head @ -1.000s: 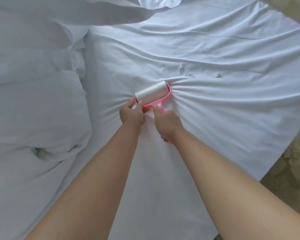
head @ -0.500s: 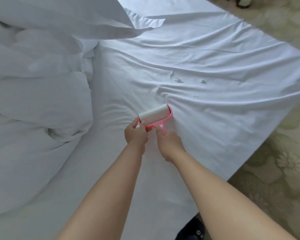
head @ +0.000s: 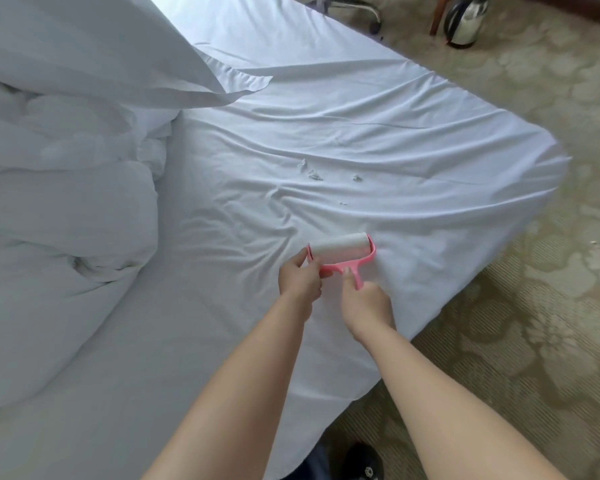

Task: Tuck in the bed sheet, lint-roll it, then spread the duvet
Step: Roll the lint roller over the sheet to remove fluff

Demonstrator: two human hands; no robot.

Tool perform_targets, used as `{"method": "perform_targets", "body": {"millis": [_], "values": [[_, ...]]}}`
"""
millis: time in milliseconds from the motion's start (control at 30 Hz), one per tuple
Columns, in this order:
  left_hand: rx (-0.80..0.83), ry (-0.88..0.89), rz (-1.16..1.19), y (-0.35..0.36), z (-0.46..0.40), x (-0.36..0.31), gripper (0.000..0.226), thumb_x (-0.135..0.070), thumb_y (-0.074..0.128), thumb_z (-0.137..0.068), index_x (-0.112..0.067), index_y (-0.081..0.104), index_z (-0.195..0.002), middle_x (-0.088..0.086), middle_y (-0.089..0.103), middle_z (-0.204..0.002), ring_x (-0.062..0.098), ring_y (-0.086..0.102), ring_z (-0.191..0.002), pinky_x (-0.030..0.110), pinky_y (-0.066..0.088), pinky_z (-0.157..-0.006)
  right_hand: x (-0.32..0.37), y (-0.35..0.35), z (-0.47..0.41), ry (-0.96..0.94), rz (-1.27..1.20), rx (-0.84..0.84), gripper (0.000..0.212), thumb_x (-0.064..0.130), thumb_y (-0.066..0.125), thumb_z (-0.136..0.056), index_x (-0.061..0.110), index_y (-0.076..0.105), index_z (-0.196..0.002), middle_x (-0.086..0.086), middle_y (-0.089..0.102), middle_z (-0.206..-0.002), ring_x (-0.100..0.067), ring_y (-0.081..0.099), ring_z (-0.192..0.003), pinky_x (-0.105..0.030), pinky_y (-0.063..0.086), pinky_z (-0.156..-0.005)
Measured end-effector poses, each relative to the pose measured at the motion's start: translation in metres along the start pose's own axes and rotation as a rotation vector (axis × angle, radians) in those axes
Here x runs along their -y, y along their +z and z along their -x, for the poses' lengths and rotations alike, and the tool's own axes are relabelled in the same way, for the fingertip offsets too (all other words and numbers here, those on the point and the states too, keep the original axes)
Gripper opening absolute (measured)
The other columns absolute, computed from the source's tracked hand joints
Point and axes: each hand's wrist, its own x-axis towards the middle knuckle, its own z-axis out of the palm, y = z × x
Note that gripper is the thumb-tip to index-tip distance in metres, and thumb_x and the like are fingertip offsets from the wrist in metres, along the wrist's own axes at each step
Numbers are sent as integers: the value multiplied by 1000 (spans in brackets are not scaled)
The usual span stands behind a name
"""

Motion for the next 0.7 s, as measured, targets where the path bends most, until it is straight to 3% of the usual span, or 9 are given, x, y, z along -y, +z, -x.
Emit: {"method": "perform_targets", "body": {"millis": [133, 233, 333, 467, 633, 700], "values": [[-46, -5, 13, 7, -21, 10, 44, -12, 56, -95, -20, 50, -138, 17, 72, -90, 4, 43, -35, 22, 31, -45, -6, 12, -22, 76, -78, 106, 71, 69, 24, -88, 10, 57, -109, -8, 56, -88, -27, 55, -75, -33, 45, -64], [-85, 29, 36, 10, -49, 3, 43, -18, 59, -94, -24, 52, -136, 12, 71, -82, 11, 34, -42, 21, 32, -45, 13, 14, -45, 74, -93, 122, 63, 64, 26, -92, 11, 55, -108, -9, 54, -88, -27, 54, -72, -28, 41, -55], [-87, 76, 23, 16, -81, -16, 41, -18, 59, -94, -23, 54, -134, 13, 72, -89, 12, 35, -45, 19, 32, -45, 39, 13, -72, 56, -86, 120, 58, 62, 26, -94, 12, 54, -105, -9, 54, -87, -27, 55, -66, -22, 36, -45], [-85, 89, 22, 19, -117, -44, 42, -15, 56, -95, -21, 52, -136, 15, 72, -93, 3, 41, -36, 19, 34, -43, 73, 14, -102, 61, -47, 141, 58, 62, 25, -94, 11, 52, -99, -6, 53, -79, -26, 54, -64, -22, 38, -43], [-98, 80, 32, 23, -164, -80, 42, -17, 57, -94, -24, 53, -135, 14, 71, -105, 9, 41, -49, 18, 33, -42, 122, 12, -137, 91, -57, 158, 53, 61, 28, -95, 12, 48, -99, -6, 50, -73, -24, 51, -54, -24, 39, -46], [-93, 61, 38, 23, -179, -96, 42, -16, 55, -96, -23, 52, -137, 14, 73, -96, 10, 35, -41, 17, 30, -38, 139, 14, -150, 94, -48, 163, 55, 61, 27, -95, 11, 48, -101, -7, 50, -74, -24, 51, -53, -24, 39, -46]]}}
